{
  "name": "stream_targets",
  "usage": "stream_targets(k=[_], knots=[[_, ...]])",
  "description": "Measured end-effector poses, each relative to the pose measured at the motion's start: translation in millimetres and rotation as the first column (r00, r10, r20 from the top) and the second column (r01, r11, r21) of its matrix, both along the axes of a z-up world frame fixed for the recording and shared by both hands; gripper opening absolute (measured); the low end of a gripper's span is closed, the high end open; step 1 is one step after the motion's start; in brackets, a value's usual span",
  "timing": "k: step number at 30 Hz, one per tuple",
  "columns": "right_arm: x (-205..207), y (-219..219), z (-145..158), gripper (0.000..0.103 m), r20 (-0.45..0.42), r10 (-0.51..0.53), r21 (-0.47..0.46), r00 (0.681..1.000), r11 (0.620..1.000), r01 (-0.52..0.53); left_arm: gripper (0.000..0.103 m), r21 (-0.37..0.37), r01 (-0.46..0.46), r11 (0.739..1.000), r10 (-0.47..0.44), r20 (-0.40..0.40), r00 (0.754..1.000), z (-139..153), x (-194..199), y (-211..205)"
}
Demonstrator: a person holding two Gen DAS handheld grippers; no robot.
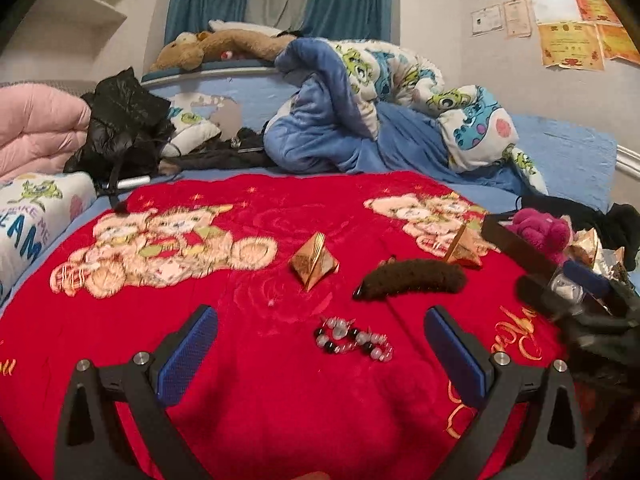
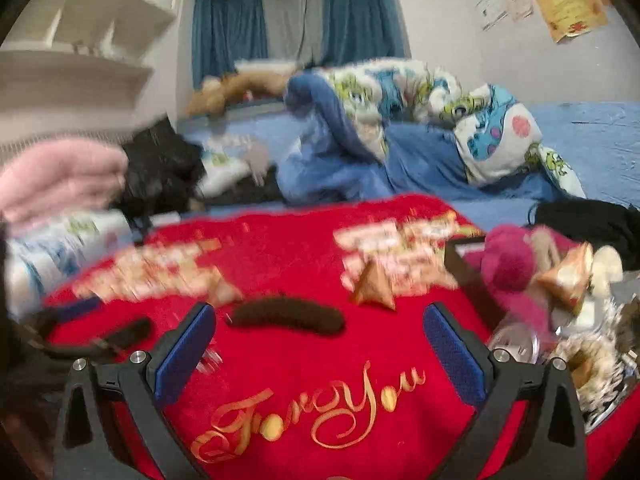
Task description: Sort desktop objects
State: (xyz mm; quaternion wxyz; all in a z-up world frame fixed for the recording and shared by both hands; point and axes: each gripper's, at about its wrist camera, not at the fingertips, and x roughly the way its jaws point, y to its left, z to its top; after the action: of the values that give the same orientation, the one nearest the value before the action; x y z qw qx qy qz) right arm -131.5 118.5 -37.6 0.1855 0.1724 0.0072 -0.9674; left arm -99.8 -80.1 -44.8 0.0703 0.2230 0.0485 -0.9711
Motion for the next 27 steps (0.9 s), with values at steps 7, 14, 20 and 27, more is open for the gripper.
stream_targets(k=[7,14,20,27], knots=[[-12.9,-3.1,-18.3,0.103,0.102,-0.016,0.050,0.995,0.999,0.011,0.103,-0.055,-0.043,0.998,0.046,0.046,0.998,-7.3,-4.3,8.0],[-16.9,-5.9,-22.4,0.103,0.133,-0.008,0.060,0.991,0.998,0.000,0.103,-0.054,-0.044,0.998,0.048,0.068,0.997,-10.8,-6.5,7.5],[-14.5,-5.8,-21.9,0.103,0.121,-0.011,0.065,0.993,0.998,0.003,0.103,-0.024,-0.059,0.998,0.060,0.069,0.996,-10.8,-6.0,1.2],[-11.8,-6.0,-20.3,0.103,0.104,-0.010,0.065,0.994,0.998,0.003,0.103,0.012,-0.065,0.998,0.064,0.067,0.996,-11.9,-4.7,-5.7]])
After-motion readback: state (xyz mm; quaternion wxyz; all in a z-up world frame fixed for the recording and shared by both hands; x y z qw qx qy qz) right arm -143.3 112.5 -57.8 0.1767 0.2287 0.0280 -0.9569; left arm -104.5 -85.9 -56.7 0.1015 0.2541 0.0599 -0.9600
